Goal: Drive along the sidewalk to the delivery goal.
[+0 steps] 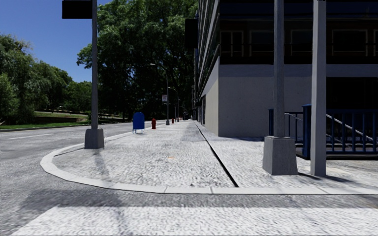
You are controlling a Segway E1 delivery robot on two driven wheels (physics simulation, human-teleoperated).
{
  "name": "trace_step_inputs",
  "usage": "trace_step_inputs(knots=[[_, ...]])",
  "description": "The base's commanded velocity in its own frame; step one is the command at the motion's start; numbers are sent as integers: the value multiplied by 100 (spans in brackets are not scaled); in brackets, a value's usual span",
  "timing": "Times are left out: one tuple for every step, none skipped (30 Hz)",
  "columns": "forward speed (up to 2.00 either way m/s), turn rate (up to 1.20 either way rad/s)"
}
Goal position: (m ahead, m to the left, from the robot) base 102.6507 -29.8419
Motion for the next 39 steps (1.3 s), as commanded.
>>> trace_step_inputs(knots=[[200,0],[200,0],[200,0],[200,0],[200,0],[200,0],[200,0],[200,0],[200,0],[200,0],[200,0],[200,0],[200,0],[200,0],[200,0],[200,0],[200,0],[200,0],[199,0],[199,0],[191,0],[185,0],[178,0],[169,0],[169,0],[164,0],[161,0],[158,0],[158,0],[157,0],[156,0],[156,0],[156,0],[156,0],[156,0],[156,0],[155,0],[154,0],[154,0]])
